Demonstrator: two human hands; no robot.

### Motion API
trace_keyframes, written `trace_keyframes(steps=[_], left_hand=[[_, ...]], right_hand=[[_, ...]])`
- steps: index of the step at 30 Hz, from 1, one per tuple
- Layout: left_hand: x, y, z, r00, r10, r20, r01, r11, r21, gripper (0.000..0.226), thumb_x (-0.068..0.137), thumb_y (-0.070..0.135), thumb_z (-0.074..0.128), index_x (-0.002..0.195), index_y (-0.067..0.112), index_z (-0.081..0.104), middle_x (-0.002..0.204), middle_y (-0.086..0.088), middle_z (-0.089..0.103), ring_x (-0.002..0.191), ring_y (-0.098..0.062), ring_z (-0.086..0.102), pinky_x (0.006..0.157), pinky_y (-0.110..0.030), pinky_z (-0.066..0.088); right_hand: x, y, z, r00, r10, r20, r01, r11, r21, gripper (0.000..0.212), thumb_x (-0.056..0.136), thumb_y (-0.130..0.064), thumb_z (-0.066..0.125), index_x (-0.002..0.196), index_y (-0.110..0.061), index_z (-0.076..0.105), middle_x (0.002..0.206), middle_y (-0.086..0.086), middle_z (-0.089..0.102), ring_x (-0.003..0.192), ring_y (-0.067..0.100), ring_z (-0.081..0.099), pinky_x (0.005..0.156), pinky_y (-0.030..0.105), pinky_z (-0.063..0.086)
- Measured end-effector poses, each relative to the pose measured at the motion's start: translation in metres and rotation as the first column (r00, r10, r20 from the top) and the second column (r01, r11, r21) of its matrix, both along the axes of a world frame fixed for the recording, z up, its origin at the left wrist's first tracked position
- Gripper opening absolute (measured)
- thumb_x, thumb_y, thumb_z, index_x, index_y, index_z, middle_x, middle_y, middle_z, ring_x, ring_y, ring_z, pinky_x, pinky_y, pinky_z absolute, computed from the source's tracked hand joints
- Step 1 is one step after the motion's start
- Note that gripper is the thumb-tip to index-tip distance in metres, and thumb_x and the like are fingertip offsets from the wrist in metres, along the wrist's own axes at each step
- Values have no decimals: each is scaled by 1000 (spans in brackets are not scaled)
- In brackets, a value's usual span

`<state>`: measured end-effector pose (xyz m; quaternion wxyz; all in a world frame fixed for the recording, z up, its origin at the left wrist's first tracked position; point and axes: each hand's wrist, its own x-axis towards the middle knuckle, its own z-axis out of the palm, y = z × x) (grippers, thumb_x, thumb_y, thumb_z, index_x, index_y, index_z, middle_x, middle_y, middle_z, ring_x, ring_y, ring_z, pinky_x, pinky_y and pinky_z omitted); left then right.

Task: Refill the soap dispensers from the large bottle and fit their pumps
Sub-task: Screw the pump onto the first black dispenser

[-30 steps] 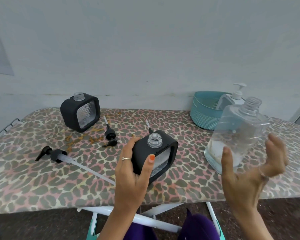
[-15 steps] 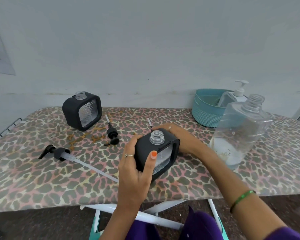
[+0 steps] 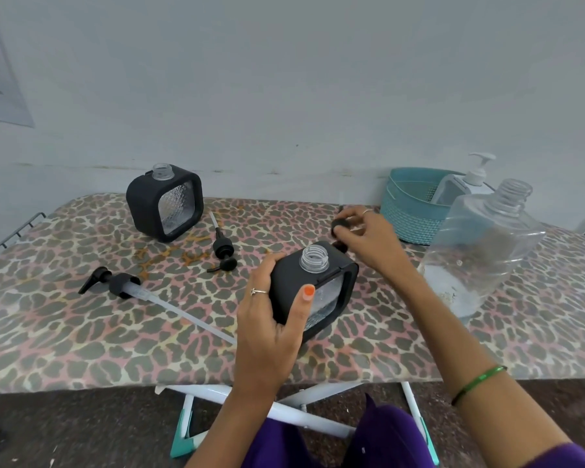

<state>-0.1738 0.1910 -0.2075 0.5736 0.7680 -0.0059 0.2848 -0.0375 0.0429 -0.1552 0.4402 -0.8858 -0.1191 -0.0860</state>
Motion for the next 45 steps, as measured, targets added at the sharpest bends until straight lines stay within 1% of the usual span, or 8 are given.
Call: trace_keyframes(steps=[5,11,21,26,31,37,42,45], left_hand=[[0,0,-1,1000,-7,0,7,1000,9,80,86,75,43,138,15,46,114,-13,67,103,-31,65,84,-52,55],[0,0,-1,1000,-20,-7,20,1000,11,86,84,77,42,140,11,44,115,-17,65,104,-37,63,84,-55,54],[1,-1,-1,1000,-17,10,16,1000,11,84,86,76,43,140,11,44,115,-18,64,102,-39,63,84,-56,53],[1,0,-1,1000,-14,15,13,1000,8,80,87,73,44,139,12,45,118,-13,64,106,-33,63,86,-53,54],[1,1,-2,1000,-12,21,12,1000,-1,77,89,70,45,139,11,45,122,-10,63,112,-28,62,90,-50,53],[0,4,0,999,4,34,-4,1000,9,78,88,71,44,139,12,45,119,-11,63,109,-30,62,88,-52,53],[-1,0,0,1000,-11,21,10,1000,21,80,87,73,44,139,12,44,117,-16,64,106,-36,62,86,-55,53],[-1,-1,2,1000,-12,12,11,1000,19,82,86,74,44,140,12,44,117,-17,64,107,-36,62,87,-55,53]], right_hand=[[-37,-16,42,1000,20,-11,-12,862,506,22,92,-5,50,106,-16,62,98,14,64,70,19,63,55,23,48],[-93,-36,77,966,220,136,-252,684,684,20,79,-4,52,98,-10,55,85,17,58,61,18,55,59,22,44],[-115,-50,95,974,193,116,-224,863,452,29,81,-13,50,65,-18,73,63,-3,62,53,10,52,46,18,40],[-107,-42,105,980,76,183,-136,931,340,25,80,-16,54,62,-15,71,56,1,58,45,16,46,41,19,36],[-94,-25,117,969,143,202,-175,973,151,21,83,-16,60,67,-9,71,50,0,58,39,17,46,42,19,35],[-77,18,120,969,230,86,-207,954,-219,17,84,-36,70,86,-19,68,80,1,69,51,3,57,55,23,52],[-77,27,111,959,281,-39,-284,944,-170,28,78,-41,76,93,-19,66,90,0,67,56,8,60,56,22,47],[-80,19,104,949,306,-70,-313,943,-118,27,76,-32,78,97,-20,68,95,5,69,79,20,67,70,26,52]])
